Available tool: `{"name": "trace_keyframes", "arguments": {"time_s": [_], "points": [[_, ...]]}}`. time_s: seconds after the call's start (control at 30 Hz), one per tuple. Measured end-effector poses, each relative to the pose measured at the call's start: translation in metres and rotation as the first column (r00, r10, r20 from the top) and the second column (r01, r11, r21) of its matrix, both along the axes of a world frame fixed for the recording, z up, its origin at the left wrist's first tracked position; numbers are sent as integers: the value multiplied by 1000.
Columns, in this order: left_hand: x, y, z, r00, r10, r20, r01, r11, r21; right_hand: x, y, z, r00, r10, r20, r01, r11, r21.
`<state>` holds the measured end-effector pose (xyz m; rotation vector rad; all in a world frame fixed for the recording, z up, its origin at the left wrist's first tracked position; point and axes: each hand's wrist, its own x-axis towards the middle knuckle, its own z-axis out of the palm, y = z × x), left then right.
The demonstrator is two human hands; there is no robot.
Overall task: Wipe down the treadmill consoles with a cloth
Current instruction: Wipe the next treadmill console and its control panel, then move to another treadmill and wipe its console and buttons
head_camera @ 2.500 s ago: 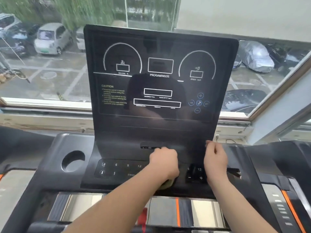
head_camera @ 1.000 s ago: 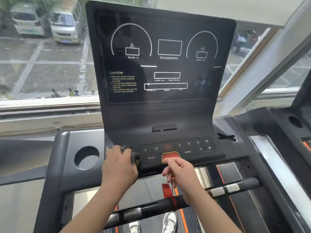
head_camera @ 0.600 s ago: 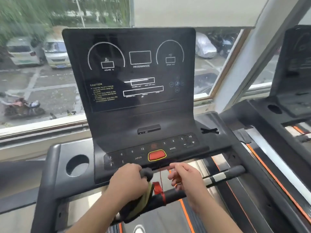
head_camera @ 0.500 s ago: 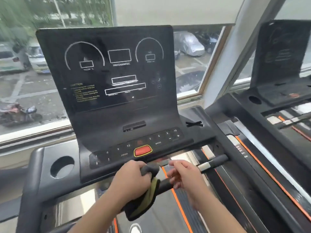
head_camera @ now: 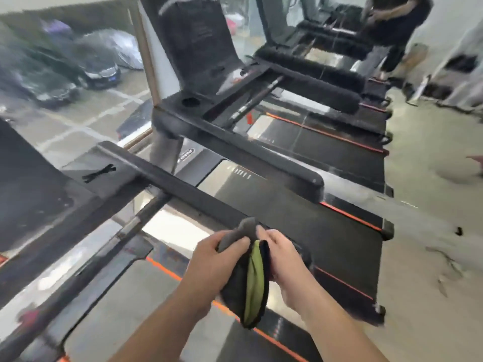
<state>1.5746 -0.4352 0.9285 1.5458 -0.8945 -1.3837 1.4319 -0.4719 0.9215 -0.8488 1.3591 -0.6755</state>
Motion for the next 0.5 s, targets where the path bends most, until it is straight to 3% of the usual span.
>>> {"name": "trace_keyframes", "arguments": {"time_s": [0.2,0.33,0.5], "points": [[-94,-32,-14,968,-250,-8,250,967,43,-96,4,-3,970,-242,8,241,970,11],[-125,-67,-23,943,-333,6,332,941,73,-126,-3,-5,933,-358,26,358,933,30],[-165,-109,-22,924,-367,-102,378,917,125,-164,-23,-1,867,-499,5,499,867,10]]}}
